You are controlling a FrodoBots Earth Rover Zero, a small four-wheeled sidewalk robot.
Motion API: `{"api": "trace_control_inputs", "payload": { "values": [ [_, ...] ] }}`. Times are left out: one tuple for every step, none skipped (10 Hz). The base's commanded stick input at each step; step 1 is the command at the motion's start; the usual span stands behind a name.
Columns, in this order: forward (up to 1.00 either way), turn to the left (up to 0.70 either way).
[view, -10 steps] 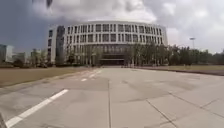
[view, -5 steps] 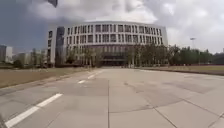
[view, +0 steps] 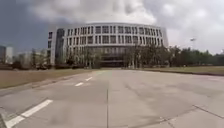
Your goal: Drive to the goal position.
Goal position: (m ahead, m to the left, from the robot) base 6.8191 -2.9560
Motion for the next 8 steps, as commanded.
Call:
{"api": "trace_control_inputs", "payload": {
  "values": [
    [0.70, 0.00],
    [0.70, 0.00],
    [0.70, 0.00],
    [0.70, 0.00],
    [0.70, 0.00],
    [0.70, 0.00],
    [0.70, 0.00],
    [0.70, 0.00]
  ]
}}
